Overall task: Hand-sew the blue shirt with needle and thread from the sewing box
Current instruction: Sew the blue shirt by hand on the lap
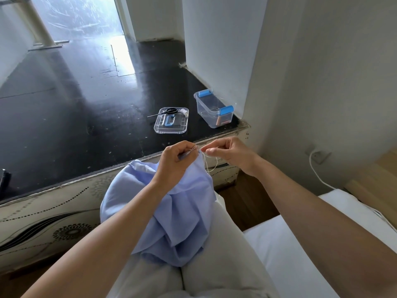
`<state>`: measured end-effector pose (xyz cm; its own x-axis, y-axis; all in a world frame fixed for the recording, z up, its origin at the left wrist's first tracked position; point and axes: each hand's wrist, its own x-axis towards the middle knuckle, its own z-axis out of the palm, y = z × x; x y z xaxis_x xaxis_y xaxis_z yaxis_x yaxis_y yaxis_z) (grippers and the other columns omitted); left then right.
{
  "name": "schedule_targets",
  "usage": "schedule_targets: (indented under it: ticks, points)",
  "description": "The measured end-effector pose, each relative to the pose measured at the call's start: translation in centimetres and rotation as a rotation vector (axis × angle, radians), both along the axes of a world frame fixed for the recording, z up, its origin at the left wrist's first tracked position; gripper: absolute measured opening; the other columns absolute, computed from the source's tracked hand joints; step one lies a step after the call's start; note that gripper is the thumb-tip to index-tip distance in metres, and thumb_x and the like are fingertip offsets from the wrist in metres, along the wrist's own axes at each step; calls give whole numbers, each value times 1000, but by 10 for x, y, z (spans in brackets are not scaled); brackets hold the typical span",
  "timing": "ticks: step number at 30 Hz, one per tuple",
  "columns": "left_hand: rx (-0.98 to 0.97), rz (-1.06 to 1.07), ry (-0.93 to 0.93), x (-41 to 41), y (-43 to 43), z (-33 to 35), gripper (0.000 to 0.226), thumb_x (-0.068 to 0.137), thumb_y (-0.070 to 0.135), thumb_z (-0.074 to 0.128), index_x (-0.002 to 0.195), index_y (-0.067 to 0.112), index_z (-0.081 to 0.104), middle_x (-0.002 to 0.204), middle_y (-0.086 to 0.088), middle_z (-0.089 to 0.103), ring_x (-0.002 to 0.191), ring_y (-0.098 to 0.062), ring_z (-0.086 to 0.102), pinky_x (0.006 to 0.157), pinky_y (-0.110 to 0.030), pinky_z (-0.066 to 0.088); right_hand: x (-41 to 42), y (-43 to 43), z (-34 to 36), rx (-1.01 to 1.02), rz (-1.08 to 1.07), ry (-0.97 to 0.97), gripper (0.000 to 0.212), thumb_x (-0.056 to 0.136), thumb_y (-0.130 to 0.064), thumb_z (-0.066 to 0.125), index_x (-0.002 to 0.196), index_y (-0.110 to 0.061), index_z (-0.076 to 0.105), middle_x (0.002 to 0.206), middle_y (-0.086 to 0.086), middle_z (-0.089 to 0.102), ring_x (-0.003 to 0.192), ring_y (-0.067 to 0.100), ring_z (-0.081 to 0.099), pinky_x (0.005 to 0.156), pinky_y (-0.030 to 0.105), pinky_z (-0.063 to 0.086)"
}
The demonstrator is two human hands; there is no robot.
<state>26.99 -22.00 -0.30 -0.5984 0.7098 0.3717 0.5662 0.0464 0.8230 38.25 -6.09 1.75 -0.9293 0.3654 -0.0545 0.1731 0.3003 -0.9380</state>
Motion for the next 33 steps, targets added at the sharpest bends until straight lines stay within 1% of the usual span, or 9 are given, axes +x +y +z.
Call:
schedule_targets:
  ticks: [4,7,12,14,19,23,25,28,33]
  points:
    - [-1,-8,-10,0,0,0,8,92,10,63,92,17,67,78,10,63,76,-10,60,66,-19,50,0,-3,4,-14,54,-14,17,94,-20,63,103,-10,72,79,2,66,62,2,59,56,8,43]
    - [8,-1,-41,-2,0,0,9,92,7,63,91,15,68,79,9,65,73,-3,59,65,-12,47,1,-2,4,-35,97,-69,18,94,-23,63,99,-10,73,74,13,57,52,8,44,48,11,38]
    - [9,-16,-85,0,-1,4,13,91,4,62,90,15,68,80,8,65,73,-4,58,66,-14,46,0,2,0,-26,-8,-70,26,95,-25,60,96,0,69,63,6,47,47,4,38,46,10,37]
    - [16,-13,-108,0,-1,5,14,91,3,62,89,15,68,79,7,65,73,-4,57,66,-13,46,0,3,-1,-23,-132,-57,24,99,-26,54,90,-8,68,60,-2,45,46,2,40,48,11,38]
    - [30,1,-122,-1,-2,5,14,92,3,61,88,13,68,78,7,65,71,1,56,66,-12,45,-3,25,-16,-68,-707,0,39,106,-27,34,102,-6,67,80,-3,59,67,7,50,61,19,41]
    - [46,33,-117,-3,-1,5,15,93,2,59,89,12,68,78,8,64,72,2,57,66,-10,45,1,39,-26,17,-863,64,39,107,-30,29,108,-13,64,110,7,65,94,16,59,85,33,50]
    - [49,42,-119,-2,0,5,17,93,1,58,88,13,68,78,8,64,72,2,57,66,-11,46,1,39,-27,6,-858,165,35,106,-32,30,113,-20,62,115,7,64,86,12,56,79,33,53]
    - [45,49,-132,-1,1,5,18,93,1,58,88,14,68,77,8,63,72,2,57,65,-10,46,2,29,-23,-153,-706,258,32,107,-26,32,115,-14,60,105,-1,65,57,5,47,51,15,42]
    - [45,37,-158,0,1,5,21,90,0,59,81,16,68,72,7,63,66,1,54,63,-10,43,0,10,-16,-268,-290,116,33,107,-21,31,121,-11,59,114,2,70,49,5,43,43,14,36]
